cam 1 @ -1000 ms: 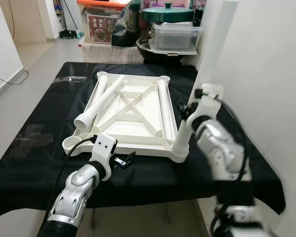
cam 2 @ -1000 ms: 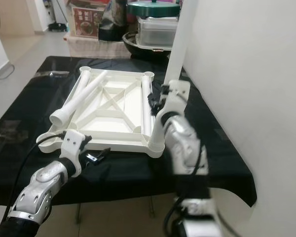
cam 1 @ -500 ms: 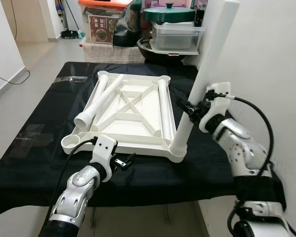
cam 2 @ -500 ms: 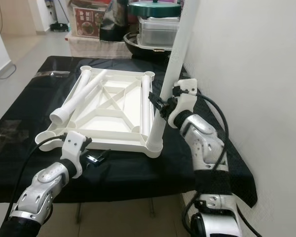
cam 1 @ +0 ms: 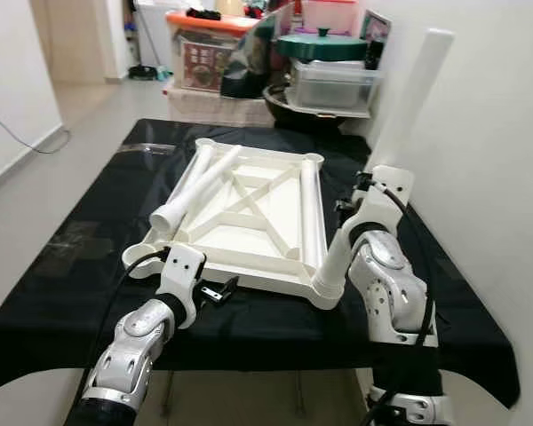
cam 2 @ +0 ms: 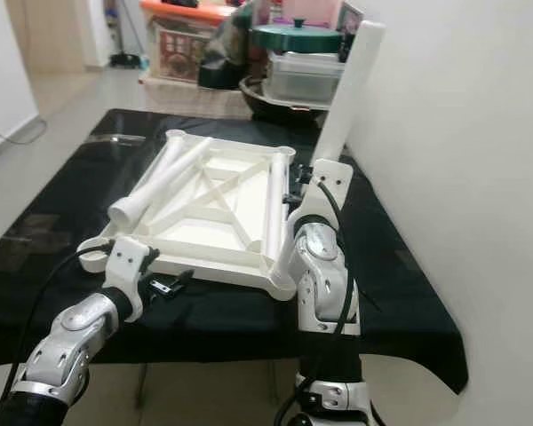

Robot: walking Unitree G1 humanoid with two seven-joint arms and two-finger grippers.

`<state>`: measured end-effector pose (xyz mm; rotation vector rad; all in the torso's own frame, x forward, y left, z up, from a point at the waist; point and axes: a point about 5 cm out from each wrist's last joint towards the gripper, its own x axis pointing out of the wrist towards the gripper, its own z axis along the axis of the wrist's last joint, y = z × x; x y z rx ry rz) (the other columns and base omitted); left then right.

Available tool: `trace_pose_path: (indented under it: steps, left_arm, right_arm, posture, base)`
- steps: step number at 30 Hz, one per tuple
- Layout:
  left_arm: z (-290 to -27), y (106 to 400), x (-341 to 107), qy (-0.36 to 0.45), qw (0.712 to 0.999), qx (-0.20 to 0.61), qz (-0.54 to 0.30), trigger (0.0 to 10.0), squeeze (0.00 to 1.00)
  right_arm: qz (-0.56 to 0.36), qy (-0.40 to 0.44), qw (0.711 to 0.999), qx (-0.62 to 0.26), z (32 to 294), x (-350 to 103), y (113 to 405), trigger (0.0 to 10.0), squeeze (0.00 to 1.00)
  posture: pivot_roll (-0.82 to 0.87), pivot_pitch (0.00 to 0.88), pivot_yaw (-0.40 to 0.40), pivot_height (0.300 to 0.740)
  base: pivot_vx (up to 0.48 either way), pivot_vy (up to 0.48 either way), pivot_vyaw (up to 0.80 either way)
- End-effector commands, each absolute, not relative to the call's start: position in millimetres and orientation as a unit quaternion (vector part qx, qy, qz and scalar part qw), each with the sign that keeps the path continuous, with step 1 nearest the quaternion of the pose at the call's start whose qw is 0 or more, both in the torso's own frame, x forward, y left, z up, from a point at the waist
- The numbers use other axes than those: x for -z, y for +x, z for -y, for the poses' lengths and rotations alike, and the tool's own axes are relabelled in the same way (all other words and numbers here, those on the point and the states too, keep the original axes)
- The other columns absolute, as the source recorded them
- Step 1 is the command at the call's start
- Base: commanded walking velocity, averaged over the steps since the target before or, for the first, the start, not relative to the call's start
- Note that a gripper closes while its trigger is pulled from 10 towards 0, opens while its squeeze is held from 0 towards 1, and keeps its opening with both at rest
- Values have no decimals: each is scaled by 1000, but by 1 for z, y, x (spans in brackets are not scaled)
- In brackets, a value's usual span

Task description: Building children table

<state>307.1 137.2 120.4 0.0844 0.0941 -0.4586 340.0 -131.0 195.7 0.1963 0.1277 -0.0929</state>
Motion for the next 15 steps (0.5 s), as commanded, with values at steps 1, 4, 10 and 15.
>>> trace_pose_path:
  steps: [1,4,10,15]
  left_arm:
    - [-136,309,-121,46,971,232,-47,10000,0]
    - [-139,310,-121,47,971,231,-47,10000,0]
    - [-138,310,-119,46,971,229,-48,10000,0]
    - [-135,310,-119,44,971,231,-48,10000,0]
  right_arm:
    - [-66,99,992,38,136,-192,344,10000,1000]
    - [-55,103,992,44,143,-201,351,10000,1000]
    - [-9,121,989,-89,160,-217,359,10000,0]
    - [-32,95,982,-158,166,-196,355,6784,0]
  posture:
    - [57,0,-97,740]
    - [53,0,-99,740]
    - [43,0,-97,740]
    - [47,0,-103,740]
  base:
    - [0,0,0]
    - [0,0,0]
    - [0,0,0]
    - [0,0,0]
